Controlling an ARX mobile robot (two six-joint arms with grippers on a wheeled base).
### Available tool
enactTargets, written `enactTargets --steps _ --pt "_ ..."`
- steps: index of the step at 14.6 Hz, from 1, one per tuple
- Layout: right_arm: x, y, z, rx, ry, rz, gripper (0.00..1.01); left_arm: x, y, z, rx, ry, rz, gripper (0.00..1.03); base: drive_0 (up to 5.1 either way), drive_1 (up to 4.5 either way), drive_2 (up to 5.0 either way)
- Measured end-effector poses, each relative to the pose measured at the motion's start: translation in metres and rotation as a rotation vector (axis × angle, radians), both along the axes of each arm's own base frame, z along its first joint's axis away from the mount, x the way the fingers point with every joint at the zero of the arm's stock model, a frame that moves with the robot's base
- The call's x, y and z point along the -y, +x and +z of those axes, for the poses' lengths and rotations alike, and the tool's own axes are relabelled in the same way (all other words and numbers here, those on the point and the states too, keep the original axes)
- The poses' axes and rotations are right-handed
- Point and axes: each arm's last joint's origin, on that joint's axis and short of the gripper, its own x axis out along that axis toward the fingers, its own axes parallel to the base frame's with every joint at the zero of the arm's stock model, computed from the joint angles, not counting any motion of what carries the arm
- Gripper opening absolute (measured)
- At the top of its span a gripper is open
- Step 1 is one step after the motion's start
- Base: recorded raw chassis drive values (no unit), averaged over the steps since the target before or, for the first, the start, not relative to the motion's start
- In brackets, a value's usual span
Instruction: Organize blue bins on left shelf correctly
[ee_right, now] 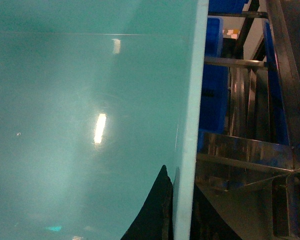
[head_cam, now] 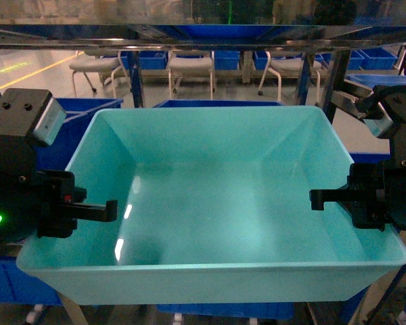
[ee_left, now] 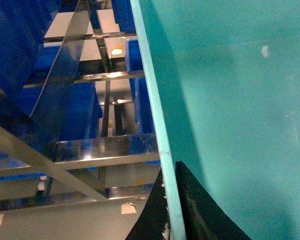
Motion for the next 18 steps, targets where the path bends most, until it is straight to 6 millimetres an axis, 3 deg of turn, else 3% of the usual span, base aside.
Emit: enactTargets --steps 11,15,17,18 --pt "0.01 0.022 -0.015 -0.048 -0.027 -0.023 0.02 0.01 0.024 -0.016 -0.042 0.002 -0.023 0.02 0.0 0.0 0.0" --pt "0.015 0.042 -0.028 -0.084 -0.046 -0.007 0.02 0.015 0.039 -0.036 -0.097 -0.005 -0.017 0.02 0.0 0.0 0.0" --pt "0.016 0.044 -0.028 -0.082 -0.05 0.001 0.02 0.015 0.04 -0.036 -0.095 -0.009 -0.015 0.02 0.0 0.0 0.0" --pt "0.016 0.044 -0.033 -0.095 -0.062 0.002 0.02 0.016 0.045 -0.046 -0.127 -0.02 -0.018 0.02 0.0 0.0 0.0"
